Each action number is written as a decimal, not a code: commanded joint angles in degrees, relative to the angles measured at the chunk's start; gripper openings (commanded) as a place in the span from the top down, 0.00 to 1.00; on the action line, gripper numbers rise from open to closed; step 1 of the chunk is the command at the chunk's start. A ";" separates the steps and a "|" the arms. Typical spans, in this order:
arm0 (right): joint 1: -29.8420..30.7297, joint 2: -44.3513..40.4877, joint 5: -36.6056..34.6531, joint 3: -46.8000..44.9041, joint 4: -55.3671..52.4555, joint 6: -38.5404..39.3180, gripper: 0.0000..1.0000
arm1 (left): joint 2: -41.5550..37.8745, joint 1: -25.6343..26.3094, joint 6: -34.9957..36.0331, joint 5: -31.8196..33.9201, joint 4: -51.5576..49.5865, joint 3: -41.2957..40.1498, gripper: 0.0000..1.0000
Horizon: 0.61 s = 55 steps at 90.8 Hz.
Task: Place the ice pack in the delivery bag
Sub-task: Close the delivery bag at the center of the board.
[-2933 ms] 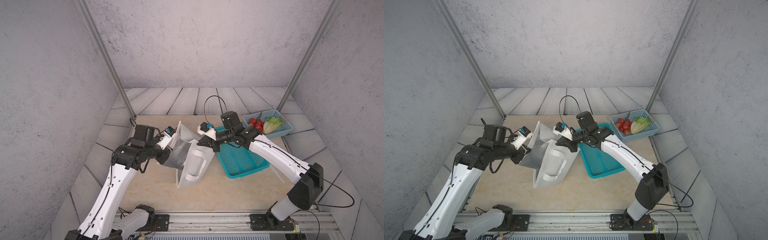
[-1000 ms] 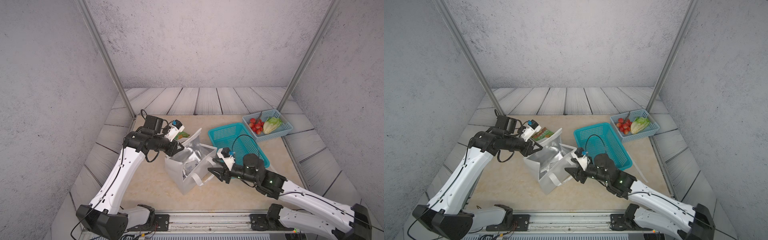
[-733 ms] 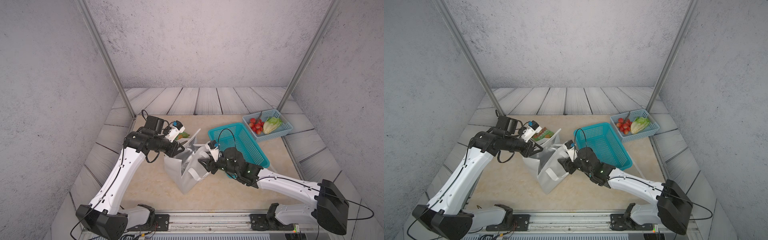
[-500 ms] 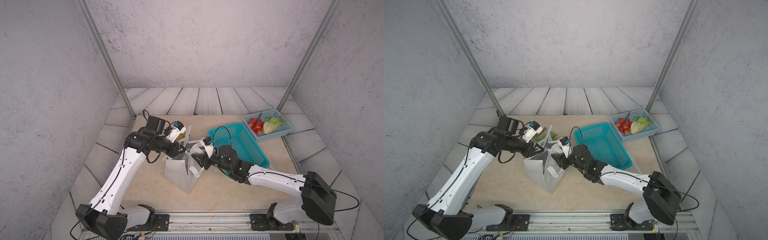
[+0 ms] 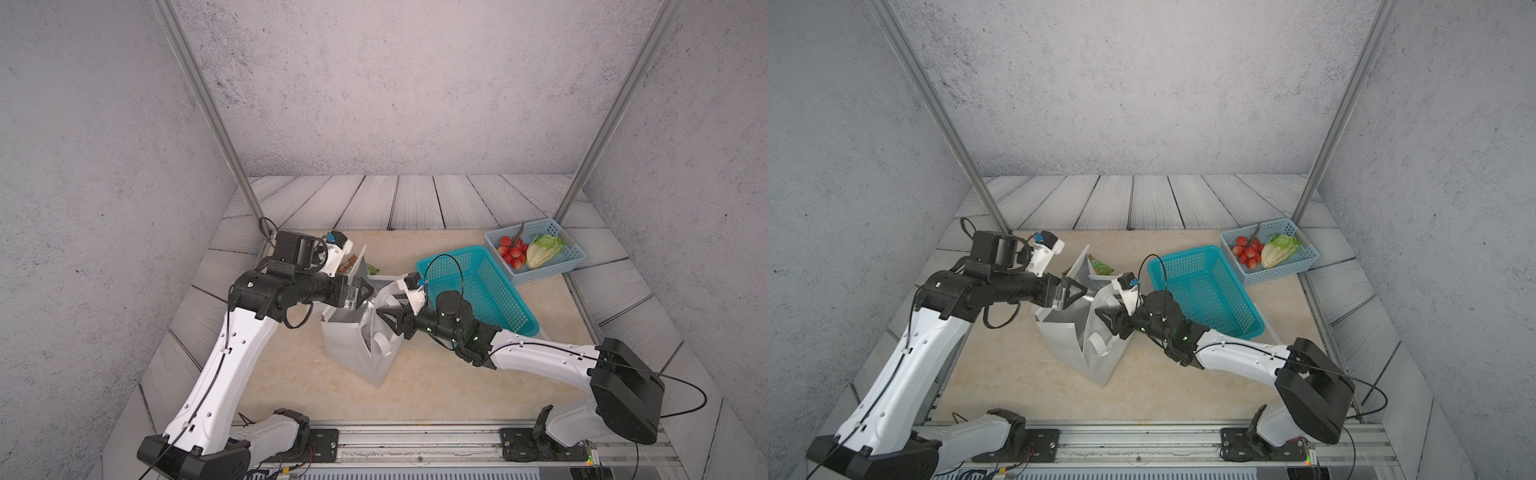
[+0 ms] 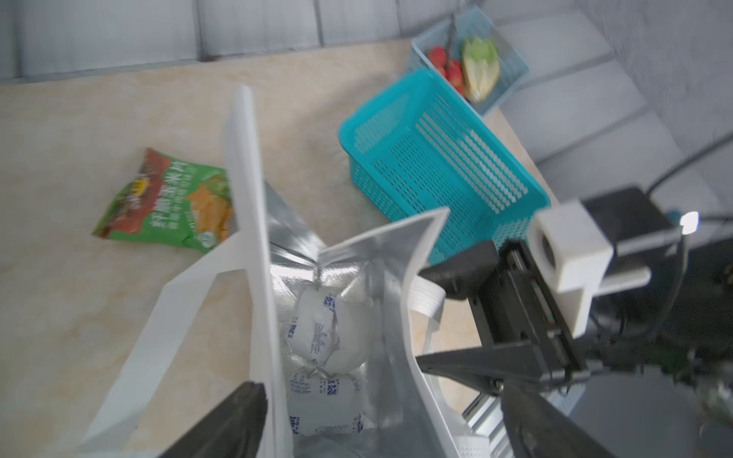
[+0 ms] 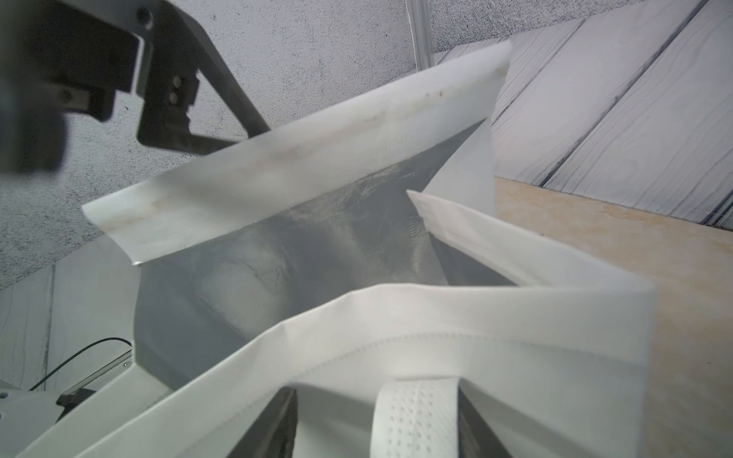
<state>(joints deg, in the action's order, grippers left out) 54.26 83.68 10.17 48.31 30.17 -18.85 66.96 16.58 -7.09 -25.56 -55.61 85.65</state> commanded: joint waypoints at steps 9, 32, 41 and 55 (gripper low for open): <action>0.23 0.47 0.45 -0.53 1.34 -0.53 0.42 | -0.98 -5.60 -6.35 15.08 4.54 2.30 0.00; 0.30 0.98 1.20 -0.19 0.71 0.07 0.43 | 1.63 -12.48 -10.15 3.41 10.81 -9.41 0.01; 0.19 1.91 0.82 1.11 -1.32 0.39 0.45 | 2.20 -12.20 -11.82 -9.21 14.07 -13.10 0.00; 0.03 5.30 0.66 3.43 -0.88 -0.32 0.48 | 0.35 -11.04 -12.05 -14.49 15.87 -18.97 0.00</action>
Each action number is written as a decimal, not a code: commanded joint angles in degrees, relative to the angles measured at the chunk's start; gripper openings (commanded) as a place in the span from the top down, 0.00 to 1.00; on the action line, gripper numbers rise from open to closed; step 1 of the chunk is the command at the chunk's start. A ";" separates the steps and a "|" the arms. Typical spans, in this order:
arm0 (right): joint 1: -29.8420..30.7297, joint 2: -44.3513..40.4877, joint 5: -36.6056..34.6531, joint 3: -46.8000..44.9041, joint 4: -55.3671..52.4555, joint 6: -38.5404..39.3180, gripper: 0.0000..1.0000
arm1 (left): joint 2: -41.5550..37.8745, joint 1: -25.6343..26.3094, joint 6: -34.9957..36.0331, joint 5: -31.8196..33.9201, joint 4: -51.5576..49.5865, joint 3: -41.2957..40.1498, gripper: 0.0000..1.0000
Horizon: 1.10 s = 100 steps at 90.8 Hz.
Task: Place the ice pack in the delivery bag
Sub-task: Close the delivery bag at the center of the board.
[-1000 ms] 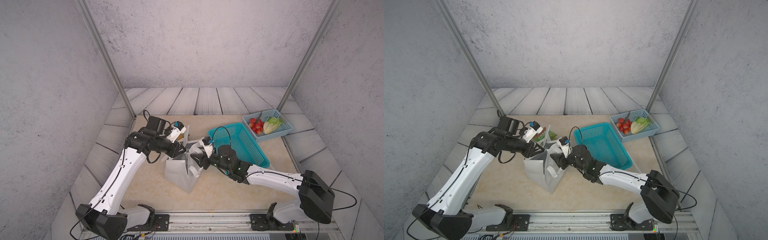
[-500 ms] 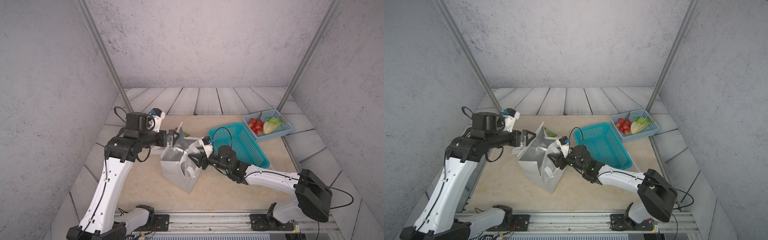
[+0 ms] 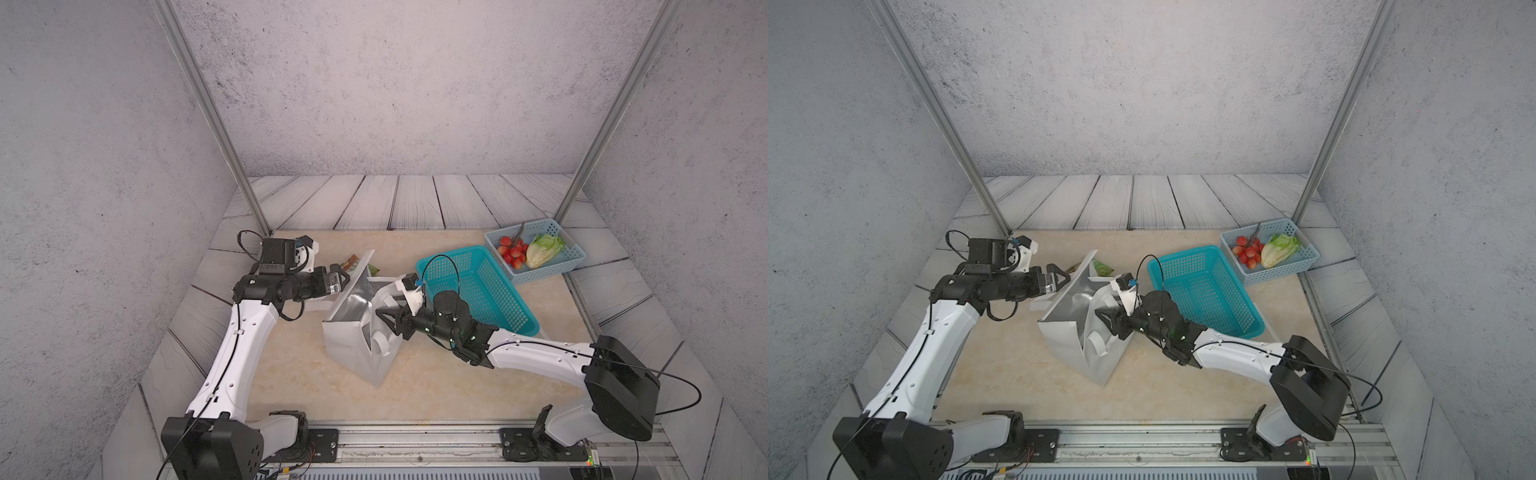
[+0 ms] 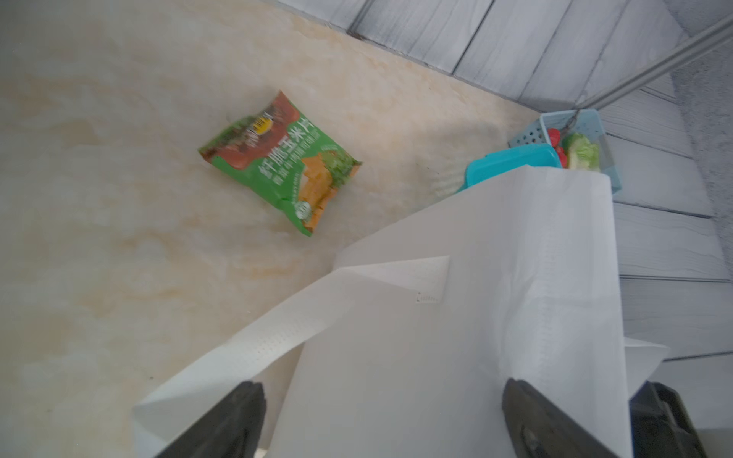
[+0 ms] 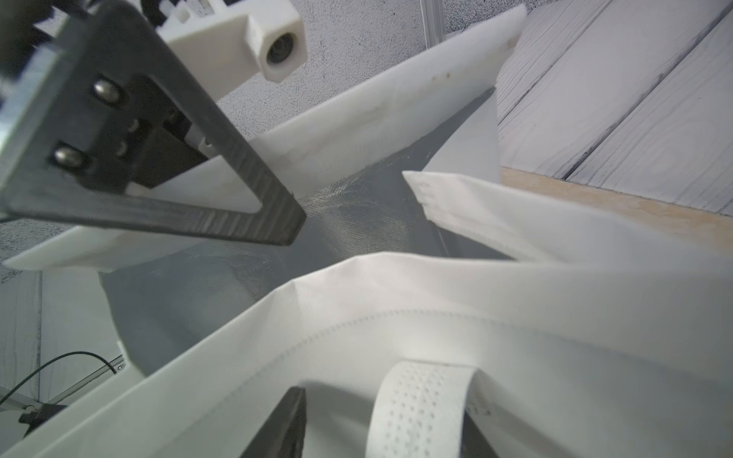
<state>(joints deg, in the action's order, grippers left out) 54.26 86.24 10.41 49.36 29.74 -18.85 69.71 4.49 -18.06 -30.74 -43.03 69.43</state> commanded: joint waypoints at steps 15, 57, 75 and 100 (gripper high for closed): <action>0.03 4.43 1.98 3.60 2.64 0.29 0.46 | -3.18 2.27 -1.72 -11.29 4.52 -5.59 0.00; 0.02 5.67 1.77 4.23 3.17 0.21 0.48 | -4.54 0.06 -0.51 -0.01 -3.44 -2.80 0.00; -0.02 6.64 2.83 5.01 1.63 0.10 0.49 | -5.44 -0.35 -8.65 -10.78 3.78 0.59 0.00; -0.19 6.21 2.47 4.56 1.12 0.65 0.49 | -4.93 -3.41 -8.38 -2.36 -0.62 6.54 0.00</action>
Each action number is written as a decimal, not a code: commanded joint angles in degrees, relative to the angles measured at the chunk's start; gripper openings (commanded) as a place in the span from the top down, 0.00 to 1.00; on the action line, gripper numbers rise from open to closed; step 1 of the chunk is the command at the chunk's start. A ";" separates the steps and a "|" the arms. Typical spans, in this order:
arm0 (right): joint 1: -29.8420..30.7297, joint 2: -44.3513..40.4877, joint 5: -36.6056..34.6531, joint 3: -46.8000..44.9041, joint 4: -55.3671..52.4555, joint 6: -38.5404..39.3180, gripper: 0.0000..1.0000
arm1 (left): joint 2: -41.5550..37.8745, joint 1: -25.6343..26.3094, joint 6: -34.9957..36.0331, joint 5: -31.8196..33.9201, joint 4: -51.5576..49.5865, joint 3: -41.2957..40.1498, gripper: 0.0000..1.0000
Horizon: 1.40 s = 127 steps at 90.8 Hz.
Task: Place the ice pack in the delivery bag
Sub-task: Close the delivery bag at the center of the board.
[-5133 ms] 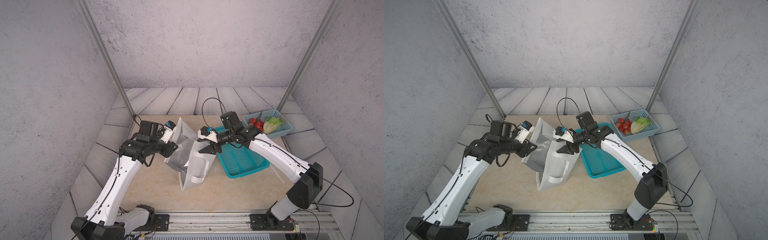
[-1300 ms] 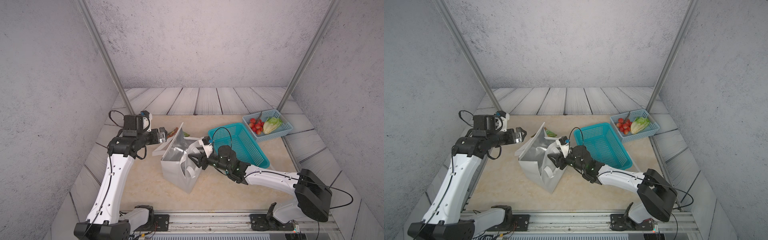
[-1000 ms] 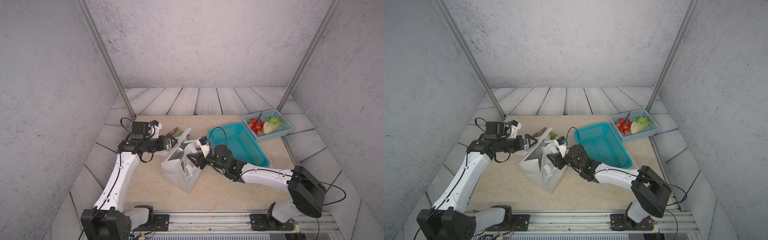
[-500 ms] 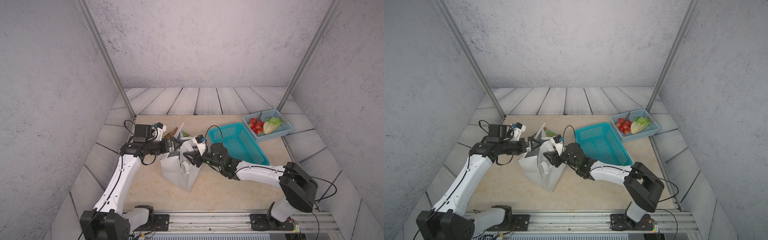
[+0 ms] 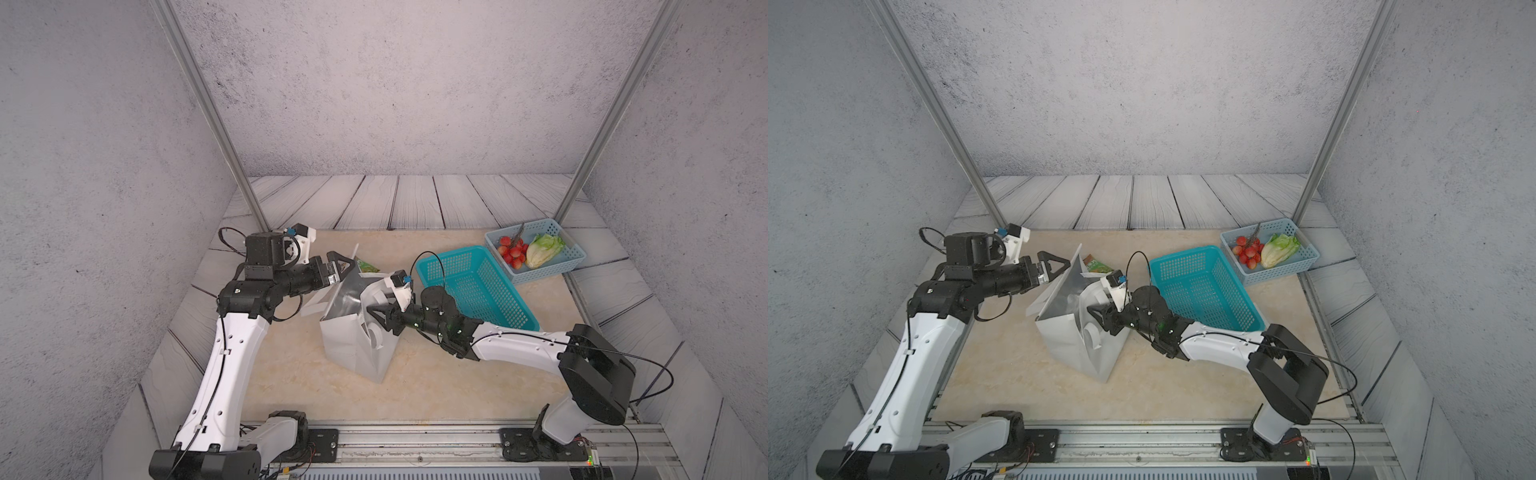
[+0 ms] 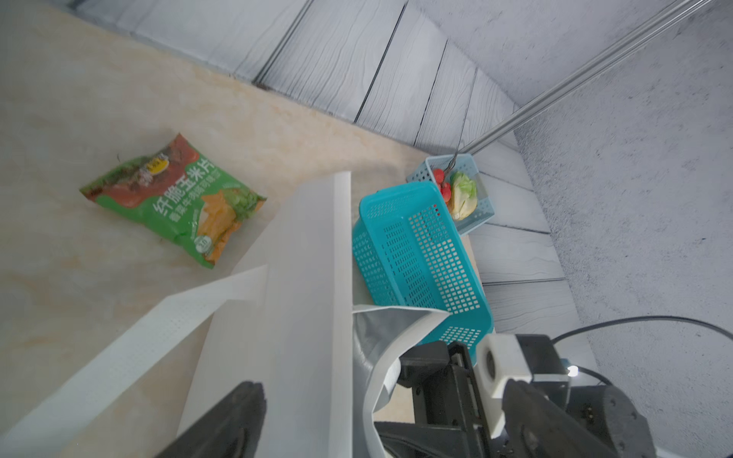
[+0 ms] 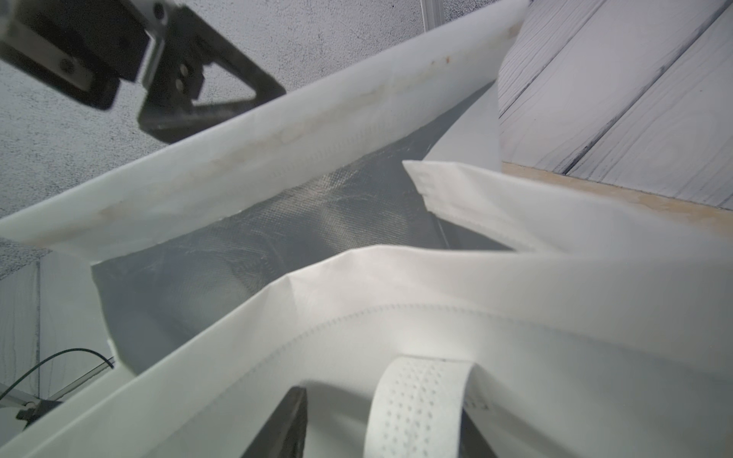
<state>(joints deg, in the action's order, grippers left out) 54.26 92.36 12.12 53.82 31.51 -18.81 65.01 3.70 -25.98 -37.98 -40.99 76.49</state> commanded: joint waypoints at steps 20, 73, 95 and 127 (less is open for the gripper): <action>-0.50 0.69 1.17 0.28 -0.33 0.98 0.52 | 1.62 -5.23 -2.76 -0.57 3.32 -10.05 0.11; -0.50 7.19 2.10 8.04 -2.99 1.06 0.57 | 3.39 -5.22 -8.82 -14.38 15.10 -19.04 0.16; -0.52 8.76 2.64 9.35 -1.74 -1.00 0.57 | 3.71 -5.35 -7.29 -16.85 13.59 -19.56 0.21; -1.10 10.00 5.99 9.41 0.67 -3.96 0.54 | 2.18 -7.01 -8.69 -19.43 16.08 -20.56 0.29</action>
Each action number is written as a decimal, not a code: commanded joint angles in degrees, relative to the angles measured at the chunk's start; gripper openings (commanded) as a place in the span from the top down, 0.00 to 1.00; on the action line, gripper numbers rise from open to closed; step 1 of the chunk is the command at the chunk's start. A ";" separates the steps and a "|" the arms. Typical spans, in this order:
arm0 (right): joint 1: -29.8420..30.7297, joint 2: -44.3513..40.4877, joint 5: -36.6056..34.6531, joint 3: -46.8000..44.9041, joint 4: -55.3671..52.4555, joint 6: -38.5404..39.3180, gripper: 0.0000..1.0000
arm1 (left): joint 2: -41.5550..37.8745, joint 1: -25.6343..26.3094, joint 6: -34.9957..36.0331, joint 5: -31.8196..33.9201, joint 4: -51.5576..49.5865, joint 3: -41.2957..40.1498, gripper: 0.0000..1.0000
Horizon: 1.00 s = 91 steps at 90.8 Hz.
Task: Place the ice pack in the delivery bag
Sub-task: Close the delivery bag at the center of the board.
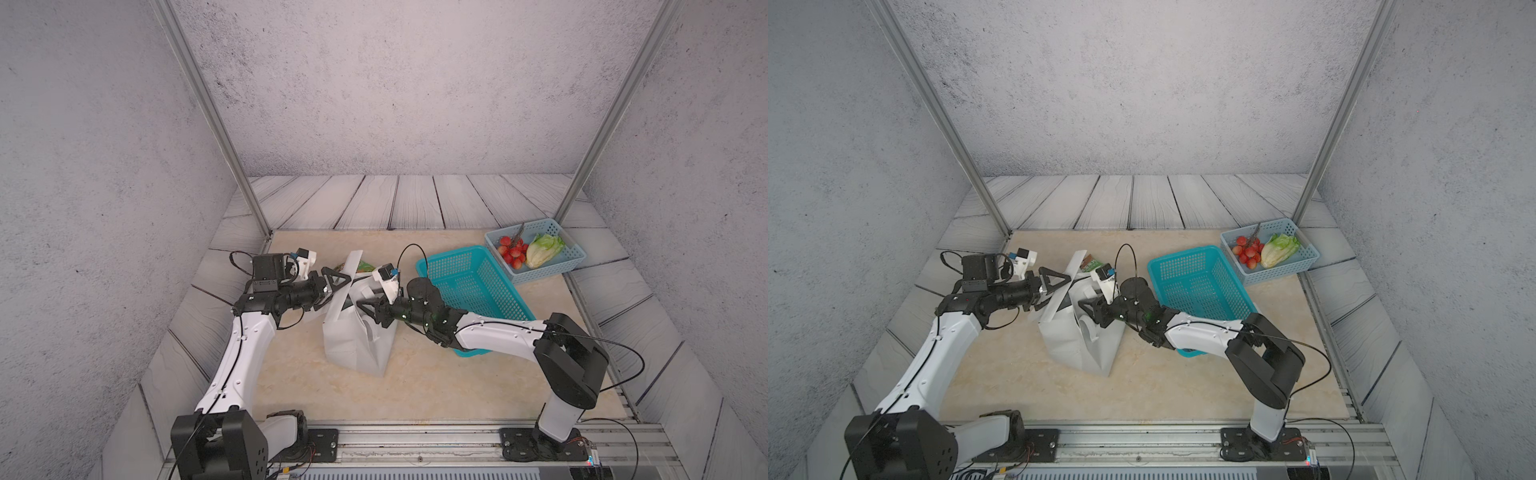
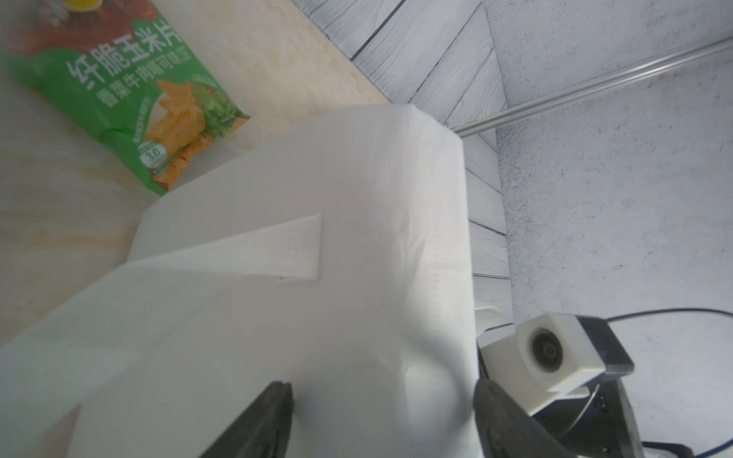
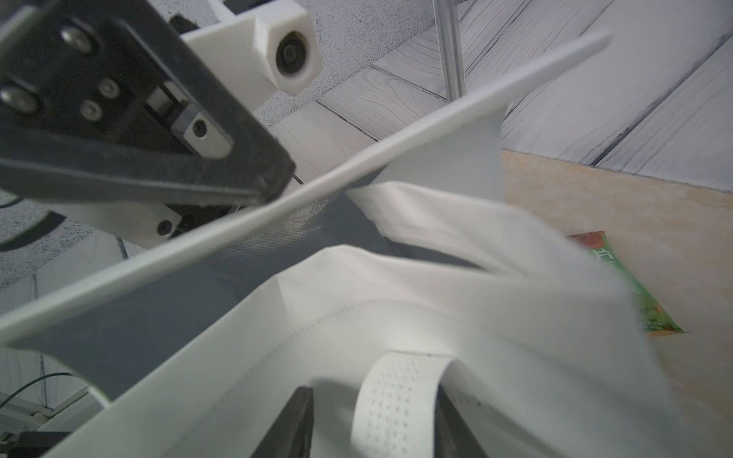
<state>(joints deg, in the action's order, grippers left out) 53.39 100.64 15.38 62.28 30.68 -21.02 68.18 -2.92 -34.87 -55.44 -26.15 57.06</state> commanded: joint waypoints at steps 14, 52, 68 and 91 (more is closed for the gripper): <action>-0.22 2.46 2.47 1.85 0.76 -2.26 0.55 | -1.37 -0.30 0.87 -2.31 0.59 -1.65 0.34; 0.28 3.86 4.27 4.82 -0.43 -2.54 0.60 | -0.80 0.61 2.93 -1.05 -1.59 -1.63 0.43; 1.09 4.12 4.55 5.89 -1.73 -1.42 0.60 | -0.21 1.95 4.51 0.68 -4.35 -0.37 0.44; 1.49 5.24 4.46 7.17 -2.86 -1.90 0.60 | -0.46 3.53 6.94 3.05 -8.00 0.20 0.45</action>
<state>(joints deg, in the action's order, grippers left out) 54.11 104.51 18.57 67.75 28.86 -23.33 67.61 -0.16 -30.50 -53.67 -30.50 55.90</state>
